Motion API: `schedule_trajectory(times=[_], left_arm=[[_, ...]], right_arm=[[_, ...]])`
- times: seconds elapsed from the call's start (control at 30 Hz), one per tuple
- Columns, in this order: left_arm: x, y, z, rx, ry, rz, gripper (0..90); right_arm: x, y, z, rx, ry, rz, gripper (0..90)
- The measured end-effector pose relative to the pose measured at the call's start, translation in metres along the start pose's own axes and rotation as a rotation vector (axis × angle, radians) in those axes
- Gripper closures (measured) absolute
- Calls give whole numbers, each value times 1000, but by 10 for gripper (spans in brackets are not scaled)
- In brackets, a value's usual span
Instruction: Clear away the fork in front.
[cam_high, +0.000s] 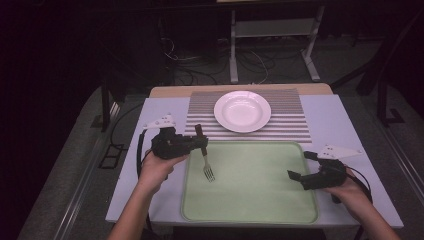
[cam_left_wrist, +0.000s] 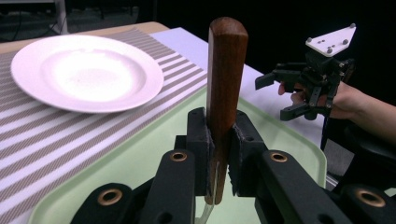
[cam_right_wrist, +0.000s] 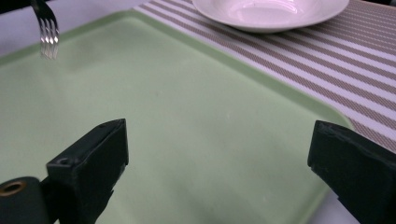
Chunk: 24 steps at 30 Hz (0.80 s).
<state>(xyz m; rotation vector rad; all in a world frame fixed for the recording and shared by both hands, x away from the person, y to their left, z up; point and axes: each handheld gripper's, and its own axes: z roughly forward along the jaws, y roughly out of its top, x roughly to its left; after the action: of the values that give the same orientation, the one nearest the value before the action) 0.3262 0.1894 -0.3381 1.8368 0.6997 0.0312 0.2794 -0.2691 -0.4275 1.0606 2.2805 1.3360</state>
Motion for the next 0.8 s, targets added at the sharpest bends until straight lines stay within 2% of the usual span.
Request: schedule_trajectory(times=[0.17,0.4,0.47,0.63,0.67,0.77,0.8], left_arm=[[-3,-7,-12,13,7,-5,798],[-8,-27,-24,61,-7,-45,798],[-7,-30,-24,72,-4,-49,798],[-2,-33,-21,64,-3,-65,796],[0,-32,-18,69,12,-59,793],[3,-31,-14,75,21,-52,783],[7,-29,-7,85,36,-48,779]], right_arm=[[-5,-8,-1,10,-21,4,52],[-8,-8,0,5,-31,7,52],[-9,-9,-1,1,-31,9,53],[-10,-9,-1,0,-37,9,53],[-10,-9,-1,-2,-40,10,54],[-11,-9,-1,-4,-44,12,54],[-11,-9,-2,-4,-45,14,55]])
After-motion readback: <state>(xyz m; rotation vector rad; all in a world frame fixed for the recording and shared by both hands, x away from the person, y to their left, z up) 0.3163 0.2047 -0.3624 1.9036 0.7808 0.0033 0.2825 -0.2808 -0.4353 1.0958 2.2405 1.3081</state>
